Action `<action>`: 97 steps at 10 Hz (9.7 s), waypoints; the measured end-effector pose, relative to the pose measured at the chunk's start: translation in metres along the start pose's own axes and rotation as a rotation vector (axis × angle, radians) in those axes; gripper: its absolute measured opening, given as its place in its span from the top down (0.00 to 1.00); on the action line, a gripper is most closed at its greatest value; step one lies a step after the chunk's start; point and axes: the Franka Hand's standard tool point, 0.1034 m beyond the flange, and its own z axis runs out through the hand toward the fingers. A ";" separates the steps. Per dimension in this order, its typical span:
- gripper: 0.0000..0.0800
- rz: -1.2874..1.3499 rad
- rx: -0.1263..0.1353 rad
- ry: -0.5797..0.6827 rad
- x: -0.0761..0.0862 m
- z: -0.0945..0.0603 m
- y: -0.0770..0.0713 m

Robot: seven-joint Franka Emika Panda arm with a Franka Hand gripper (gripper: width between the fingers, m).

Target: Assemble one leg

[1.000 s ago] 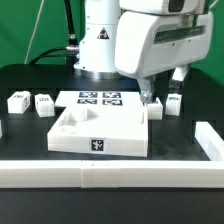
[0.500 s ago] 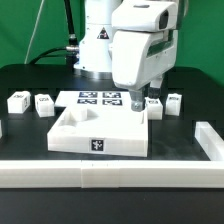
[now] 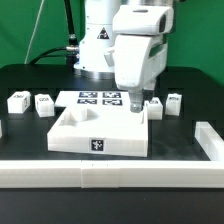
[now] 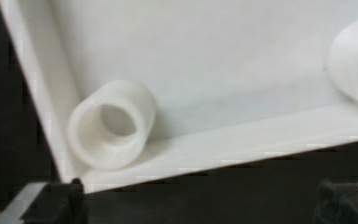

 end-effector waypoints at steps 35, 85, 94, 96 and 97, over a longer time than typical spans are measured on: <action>0.92 -0.299 0.047 -0.001 -0.028 0.053 -0.060; 0.19 1.530 0.133 -0.008 0.038 0.007 -0.155; 0.19 1.288 0.659 -0.627 0.036 0.017 -0.168; 0.19 1.231 0.779 -0.817 0.040 0.014 -0.183; 0.19 1.232 0.782 -0.821 0.047 0.021 -0.178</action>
Offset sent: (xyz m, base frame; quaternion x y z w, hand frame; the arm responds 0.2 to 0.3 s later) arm 0.0000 0.0000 0.0000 0.0000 0.0000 0.0000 1.0000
